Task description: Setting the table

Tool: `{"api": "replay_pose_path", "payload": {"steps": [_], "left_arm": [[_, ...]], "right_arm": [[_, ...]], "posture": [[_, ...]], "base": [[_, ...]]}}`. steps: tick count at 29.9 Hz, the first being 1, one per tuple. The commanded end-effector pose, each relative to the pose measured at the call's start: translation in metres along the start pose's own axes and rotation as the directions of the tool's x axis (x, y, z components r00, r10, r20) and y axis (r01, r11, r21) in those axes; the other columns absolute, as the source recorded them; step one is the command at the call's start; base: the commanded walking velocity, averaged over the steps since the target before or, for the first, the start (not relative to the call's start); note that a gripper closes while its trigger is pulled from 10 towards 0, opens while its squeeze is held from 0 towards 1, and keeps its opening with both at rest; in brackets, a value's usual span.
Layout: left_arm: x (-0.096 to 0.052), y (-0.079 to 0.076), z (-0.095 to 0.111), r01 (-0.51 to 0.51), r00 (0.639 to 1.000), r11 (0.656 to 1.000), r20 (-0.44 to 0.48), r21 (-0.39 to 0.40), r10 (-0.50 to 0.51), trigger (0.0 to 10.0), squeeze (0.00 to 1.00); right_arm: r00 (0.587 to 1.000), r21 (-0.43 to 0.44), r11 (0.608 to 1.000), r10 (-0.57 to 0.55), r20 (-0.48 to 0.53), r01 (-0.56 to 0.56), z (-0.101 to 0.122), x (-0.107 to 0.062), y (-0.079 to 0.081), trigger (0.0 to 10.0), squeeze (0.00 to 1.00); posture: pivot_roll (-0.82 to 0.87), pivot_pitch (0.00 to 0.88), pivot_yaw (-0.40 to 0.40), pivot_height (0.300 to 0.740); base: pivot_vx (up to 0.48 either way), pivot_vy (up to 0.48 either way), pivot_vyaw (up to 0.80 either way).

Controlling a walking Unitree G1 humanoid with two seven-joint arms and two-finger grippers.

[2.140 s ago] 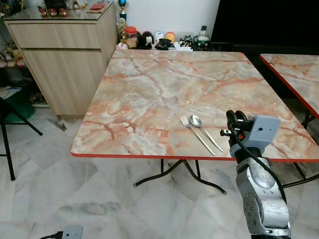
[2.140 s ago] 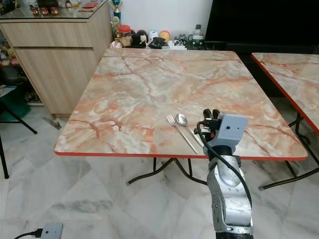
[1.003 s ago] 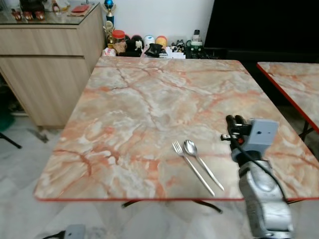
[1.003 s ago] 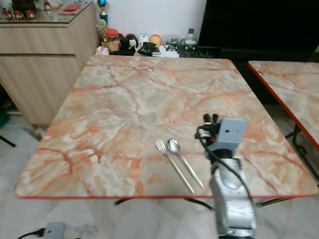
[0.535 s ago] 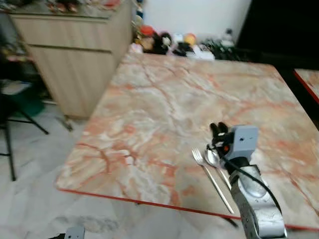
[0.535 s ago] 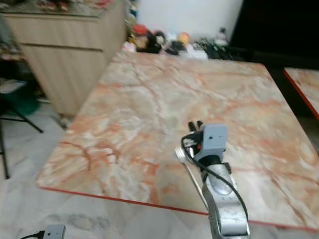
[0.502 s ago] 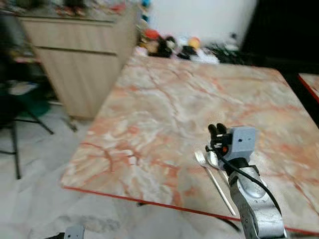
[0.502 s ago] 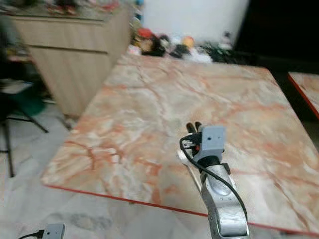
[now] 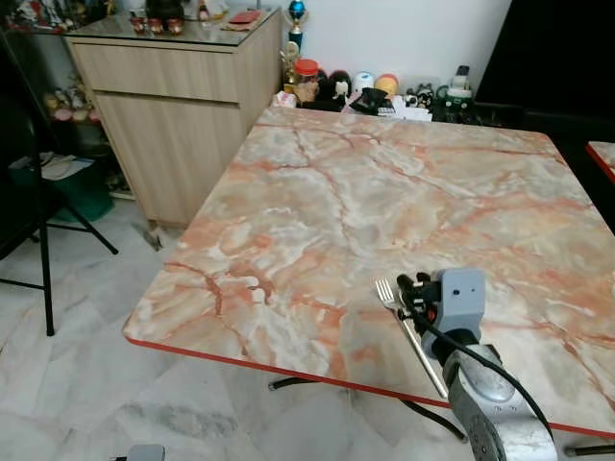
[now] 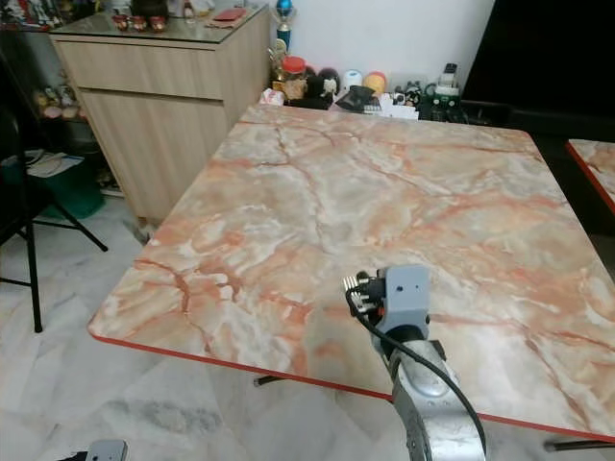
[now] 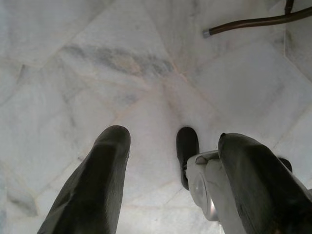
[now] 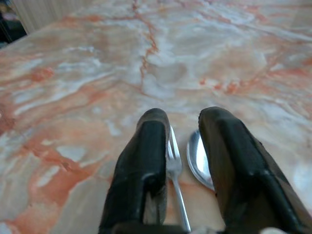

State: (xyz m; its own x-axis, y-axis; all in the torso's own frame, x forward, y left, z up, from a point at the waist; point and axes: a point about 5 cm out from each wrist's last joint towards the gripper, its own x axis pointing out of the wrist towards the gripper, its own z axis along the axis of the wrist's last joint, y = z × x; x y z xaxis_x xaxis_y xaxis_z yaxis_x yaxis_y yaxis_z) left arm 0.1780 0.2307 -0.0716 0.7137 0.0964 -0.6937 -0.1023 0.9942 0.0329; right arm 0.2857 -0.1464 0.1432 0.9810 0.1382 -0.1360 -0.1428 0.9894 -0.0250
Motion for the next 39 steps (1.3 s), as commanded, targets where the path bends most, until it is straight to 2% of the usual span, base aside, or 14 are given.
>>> {"api": "replay_pose_path", "payload": {"steps": [1,2,4,5,9,13,19,28,31,39], "left_arm": [[-0.001,0.002,-0.005,0.008,1.000,1.000,-0.030,0.018,-0.007,10.0,0.00],[-0.001,0.001,-0.005,0.014,0.999,1.000,-0.032,0.024,-0.014,10.0,0.00],[-0.001,0.000,-0.004,0.018,0.999,0.999,-0.032,0.026,-0.017,10.0,0.00],[-0.001,0.000,-0.004,0.019,0.999,0.999,-0.032,0.028,-0.018,10.0,0.00],[0.000,0.000,-0.003,0.020,0.999,0.999,-0.030,0.032,-0.019,10.0,0.00],[0.000,0.000,-0.003,0.020,0.999,0.999,-0.030,0.033,-0.019,10.0,0.00],[-0.001,0.001,-0.006,0.026,0.999,0.999,-0.040,0.045,-0.024,10.0,0.00],[-0.002,0.003,-0.005,0.022,0.999,0.999,-0.040,0.048,-0.020,10.0,0.00],[-0.002,0.003,-0.005,0.021,0.999,0.999,-0.039,0.046,-0.019,10.0,0.00],[-0.001,0.001,-0.006,0.018,0.999,0.999,-0.040,0.036,-0.016,10.0,0.00]], "right_arm": [[0.999,-0.016,1.000,-0.003,-0.042,0.002,-0.001,-0.003,0.002,10.0,1.00],[0.993,-0.022,1.000,-0.009,-0.115,0.007,-0.009,-0.004,0.000,10.0,0.56],[0.989,-0.029,1.000,-0.007,-0.150,0.003,-0.013,-0.005,-0.001,10.0,0.56],[0.986,-0.024,1.000,0.011,-0.164,-0.015,-0.015,-0.005,0.001,10.0,0.00],[0.976,-0.006,0.997,0.070,-0.204,-0.072,-0.022,-0.004,0.005,10.0,0.00],[0.963,0.011,0.998,0.067,-0.262,-0.067,-0.030,-0.006,0.003,10.0,0.00],[0.954,0.002,0.999,0.051,-0.295,-0.053,-0.037,-0.006,-0.002,10.0,0.00],[0.958,0.000,0.999,0.046,-0.285,-0.047,-0.035,0.000,-0.007,10.0,0.00],[0.961,-0.011,0.999,0.027,-0.276,-0.031,-0.034,0.007,-0.016,10.0,0.00],[0.968,-0.025,0.999,0.022,-0.252,-0.029,-0.029,0.018,-0.021,10.0,0.00]], "posture": [[-0.08,0.123,-0.006,0.740],[-0.08,0.122,-0.004,0.740],[-0.08,0.122,-0.004,0.740],[-0.08,0.122,-0.004,0.740],[-0.08,0.116,-0.002,0.740],[-0.08,0.112,-0.001,0.740],[-0.08,0.109,0.001,0.740],[-0.07,0.107,0.003,0.740],[-0.07,0.115,0.004,0.740],[-0.06,0.132,-0.004,0.740]], "base": [[0.000,0.000,0.00],[0.000,0.000,0.00],[0.000,0.000,0.00],[0.000,0.000,0.00],[0.000,0.000,0.00],[0.000,0.000,0.00],[0.000,0.000,0.00],[0.000,0.000,0.00],[0.000,0.000,0.00],[0.000,0.000,0.00]]}}
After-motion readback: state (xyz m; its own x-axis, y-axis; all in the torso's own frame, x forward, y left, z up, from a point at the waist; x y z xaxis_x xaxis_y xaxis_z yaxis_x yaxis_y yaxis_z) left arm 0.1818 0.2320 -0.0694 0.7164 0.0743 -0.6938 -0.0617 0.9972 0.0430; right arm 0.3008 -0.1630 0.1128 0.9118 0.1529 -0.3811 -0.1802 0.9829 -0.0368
